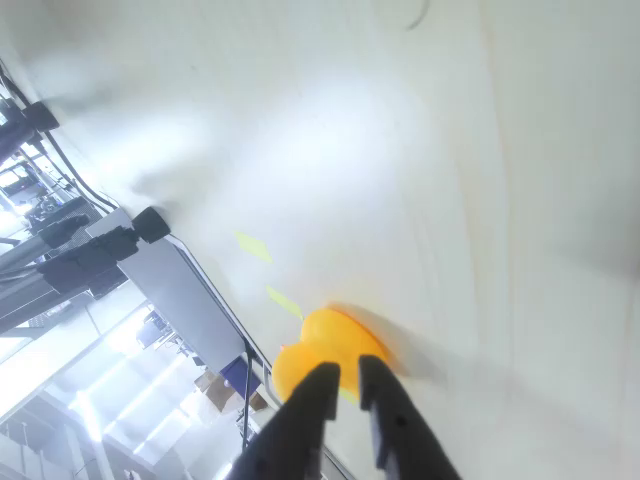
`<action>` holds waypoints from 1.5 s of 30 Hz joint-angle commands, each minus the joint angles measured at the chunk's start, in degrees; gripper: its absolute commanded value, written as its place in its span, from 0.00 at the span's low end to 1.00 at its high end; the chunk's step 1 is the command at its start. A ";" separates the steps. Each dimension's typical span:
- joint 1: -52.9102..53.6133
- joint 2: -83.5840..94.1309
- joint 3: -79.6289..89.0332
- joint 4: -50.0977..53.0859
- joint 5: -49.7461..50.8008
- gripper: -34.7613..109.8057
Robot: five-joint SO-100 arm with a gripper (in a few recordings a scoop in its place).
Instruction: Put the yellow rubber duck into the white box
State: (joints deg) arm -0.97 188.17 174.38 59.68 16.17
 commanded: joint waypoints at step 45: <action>-1.23 -22.76 -22.50 -8.61 -16.08 0.24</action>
State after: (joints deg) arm -3.08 178.68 169.19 53.09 8.09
